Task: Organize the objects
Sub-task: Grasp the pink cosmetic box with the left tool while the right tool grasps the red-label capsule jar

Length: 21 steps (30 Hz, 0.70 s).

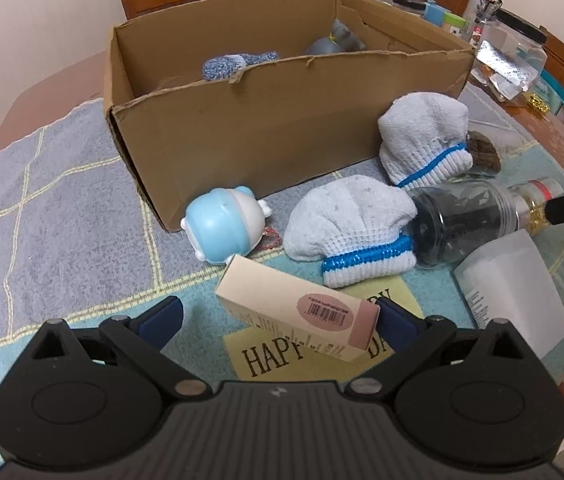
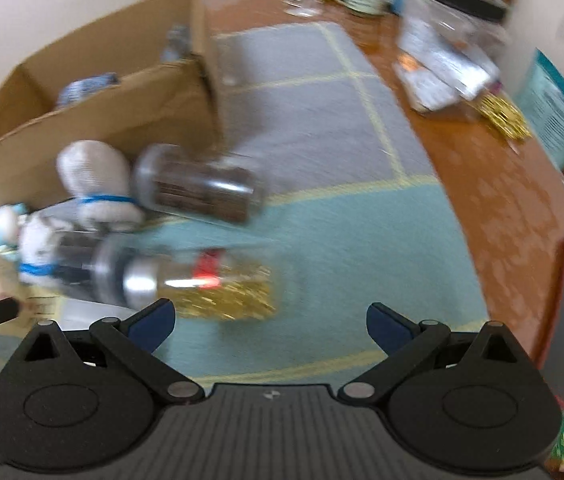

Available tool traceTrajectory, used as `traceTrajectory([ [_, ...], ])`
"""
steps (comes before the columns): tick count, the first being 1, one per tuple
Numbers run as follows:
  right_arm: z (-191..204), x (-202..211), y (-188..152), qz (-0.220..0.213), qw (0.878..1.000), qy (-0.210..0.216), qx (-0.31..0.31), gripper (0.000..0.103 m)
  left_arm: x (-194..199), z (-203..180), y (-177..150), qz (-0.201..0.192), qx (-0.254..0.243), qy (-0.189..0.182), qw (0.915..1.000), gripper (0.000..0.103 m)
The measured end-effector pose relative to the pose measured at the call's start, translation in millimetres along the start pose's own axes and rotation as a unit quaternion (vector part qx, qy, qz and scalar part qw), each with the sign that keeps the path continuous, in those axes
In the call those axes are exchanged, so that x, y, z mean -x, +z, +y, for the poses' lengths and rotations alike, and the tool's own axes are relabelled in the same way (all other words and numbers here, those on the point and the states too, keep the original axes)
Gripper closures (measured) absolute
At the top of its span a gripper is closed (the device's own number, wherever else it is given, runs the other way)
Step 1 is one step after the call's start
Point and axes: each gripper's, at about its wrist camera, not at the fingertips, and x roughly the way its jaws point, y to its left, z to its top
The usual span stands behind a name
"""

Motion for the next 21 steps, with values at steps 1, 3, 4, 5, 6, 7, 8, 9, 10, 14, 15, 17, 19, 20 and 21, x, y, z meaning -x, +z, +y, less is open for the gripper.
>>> traceTrajectory([
  [1, 4, -3, 3, 0.002, 1.000, 0.002, 0.006, 0.000, -1, -1, 1, 0.001, 0.001, -0.001, 1.0000, 0.003],
  [3, 13, -11, 6, 0.009, 1.000, 0.006, 0.011, 0.000, -2, -1, 2, 0.002, 0.000, 0.000, 1.0000, 0.003],
  [4, 17, -16, 7, 0.014, 1.000, 0.009, 0.012, 0.000, -2, -1, 2, 0.001, 0.000, 0.001, 1.0000, 0.003],
  [5, 20, -18, 8, 0.014, 1.000, 0.011, 0.013, 0.000, -2, -2, 2, 0.002, -0.001, 0.000, 1.0000, 0.003],
  [6, 22, -18, 9, 0.011, 1.000, 0.013, 0.012, 0.000, -3, -2, 2, 0.002, -0.001, 0.000, 1.0000, 0.003],
  [7, 23, -19, 9, 0.010, 1.000, 0.014, 0.011, 0.000, -4, -1, 2, 0.003, -0.002, -0.001, 1.0000, 0.003],
  [8, 24, -21, 10, 0.009, 1.000, 0.012, 0.008, 0.000, -4, -1, 3, 0.004, -0.004, -0.001, 1.0000, 0.002],
  [9, 24, -22, 11, 0.010, 1.000, 0.010, 0.004, 0.000, -5, -2, 3, 0.005, -0.006, 0.000, 1.0000, 0.003],
  [10, 23, -23, 10, 0.011, 1.000, 0.012, -0.001, 0.000, -6, -2, 3, 0.005, -0.009, 0.000, 0.9999, 0.003],
  [14, 23, -26, 12, 0.017, 1.000, 0.009, -0.007, 0.000, -7, -3, 5, 0.006, -0.016, -0.001, 0.9999, 0.003],
  [15, 23, -27, 12, 0.016, 1.000, 0.005, -0.006, 0.000, -7, -3, 5, 0.005, -0.018, -0.001, 0.9998, 0.003],
  [17, 20, -26, 10, 0.017, 1.000, -0.004, -0.006, 0.000, -7, -3, 5, 0.004, -0.024, -0.004, 0.9997, 0.002],
  [19, 12, -24, 8, 0.019, 1.000, -0.014, -0.011, 0.000, -7, -3, 5, 0.005, -0.034, -0.005, 0.9994, 0.003],
  [20, 7, -24, 7, 0.020, 1.000, -0.017, -0.015, 0.000, -7, -3, 4, 0.005, -0.042, -0.006, 0.9991, 0.003],
  [21, 1, -23, 5, 0.022, 0.999, -0.018, -0.021, 0.000, -8, -3, 4, 0.005, -0.051, -0.008, 0.9986, 0.003],
])
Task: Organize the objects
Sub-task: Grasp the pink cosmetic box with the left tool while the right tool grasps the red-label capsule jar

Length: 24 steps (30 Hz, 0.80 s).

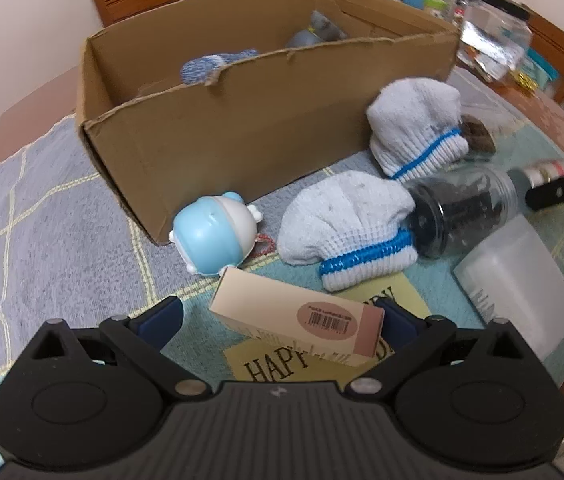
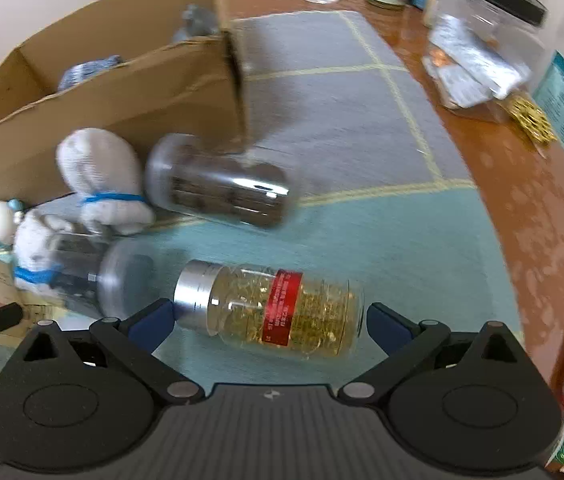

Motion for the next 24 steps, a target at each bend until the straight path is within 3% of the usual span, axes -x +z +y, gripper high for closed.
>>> traceTrajectory([
  [6, -16, 1, -4, 0.001, 1.000, -0.006, -0.022, 0.000, -2, -4, -1, -0.009, -0.050, -0.013, 0.9986, 0.003],
  [14, -2, 0, -4, -0.008, 1.000, -0.016, -0.005, 0.000, -1, -4, -3, -0.011, -0.039, -0.055, 0.9977, 0.012],
  [18, -1, -4, -4, -0.011, 1.000, -0.022, 0.009, 0.000, -4, -1, -4, -0.014, -0.046, -0.051, 0.9975, 0.018],
  [24, 0, -9, -3, -0.010, 0.999, -0.024, 0.018, 0.000, -1, 4, -6, -0.016, -0.063, -0.054, 0.9964, 0.019],
])
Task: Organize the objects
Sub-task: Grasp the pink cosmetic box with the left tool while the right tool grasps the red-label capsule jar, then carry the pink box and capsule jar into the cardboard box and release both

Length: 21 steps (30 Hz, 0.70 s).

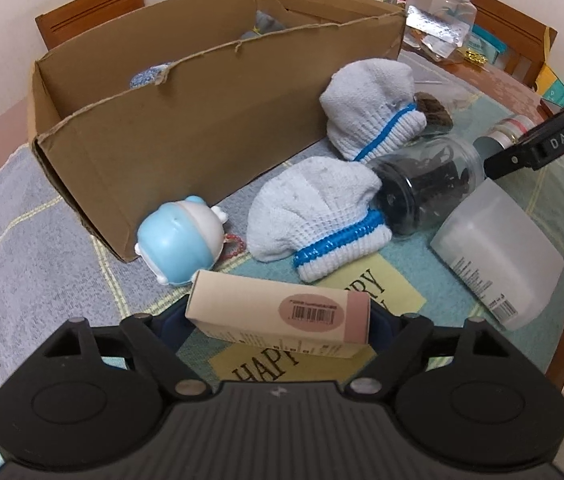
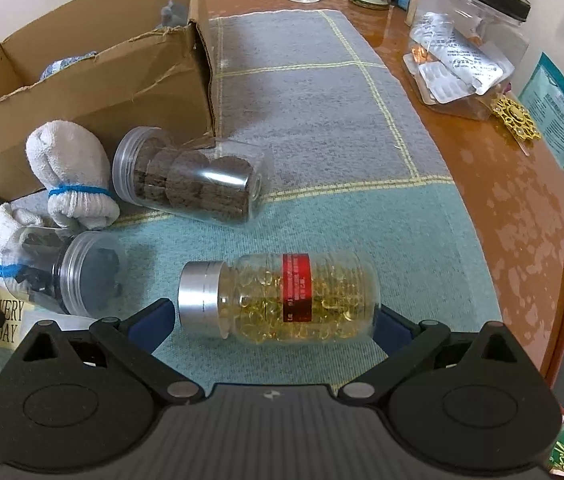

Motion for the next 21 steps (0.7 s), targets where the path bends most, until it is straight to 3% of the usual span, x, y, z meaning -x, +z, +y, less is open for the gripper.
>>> traceTrajectory([
  [4, 2, -1, 1, 0.000, 1.000, -0.004, 0.004, 0.001, 3, 1, -1, 0.000, -0.002, -0.004, 1.0000, 0.022],
  [7, 1, -3, 3, 0.007, 1.000, -0.010, 0.002, 0.007, 6, 3, -2, 0.000, 0.002, -0.006, 1.0000, 0.022],
  [16, -3, 3, 7, 0.024, 1.000, 0.002, 0.009, 0.007, 21, 2, 9, 0.024, 0.004, -0.021, 0.9995, 0.022],
  [21, 1, 13, 8, 0.032, 0.999, 0.009, 0.044, 0.007, 36, 4, 22, 0.025, 0.021, -0.030, 0.9990, 0.022],
])
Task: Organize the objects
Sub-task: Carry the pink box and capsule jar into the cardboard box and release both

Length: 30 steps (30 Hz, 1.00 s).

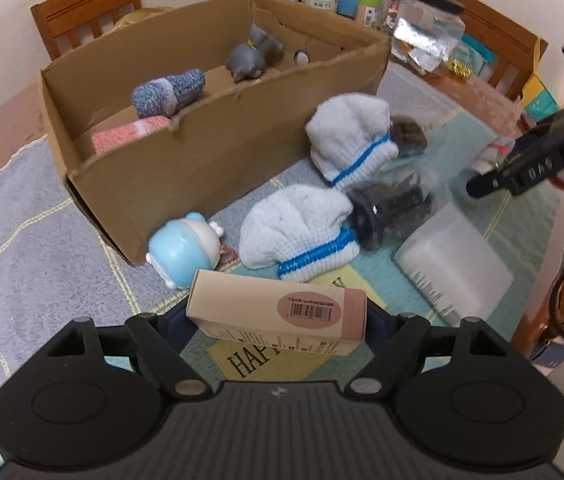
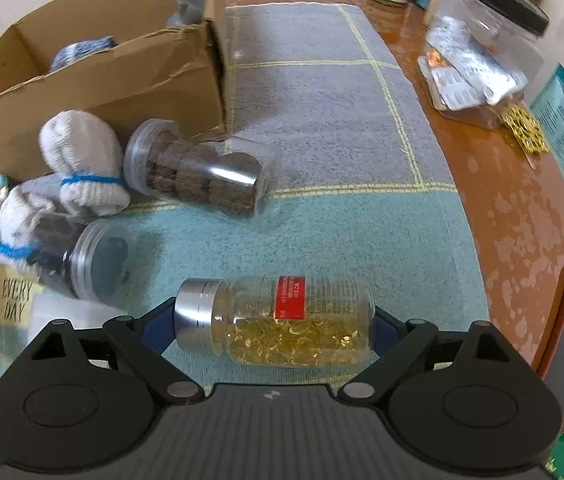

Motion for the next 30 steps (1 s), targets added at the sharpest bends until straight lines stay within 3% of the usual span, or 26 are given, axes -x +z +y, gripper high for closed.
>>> traceTrajectory([
  [10, 5, 46, 24, -0.022, 0.998, 0.022, 0.059, 0.007, 34, -6, 42, -0.020, 0.011, -0.014, 0.9996, 0.022],
  [20, 32, 87, 67, -0.086, 0.988, 0.067, 0.108, 0.007, 59, 7, 102, -0.071, 0.006, 0.021, 0.9973, 0.022],
  [30, 53, 105, 116, -0.142, 0.976, 0.092, 0.139, 0.007, 36, 53, 158, -0.085, 0.046, 0.061, 0.9934, 0.022],
])
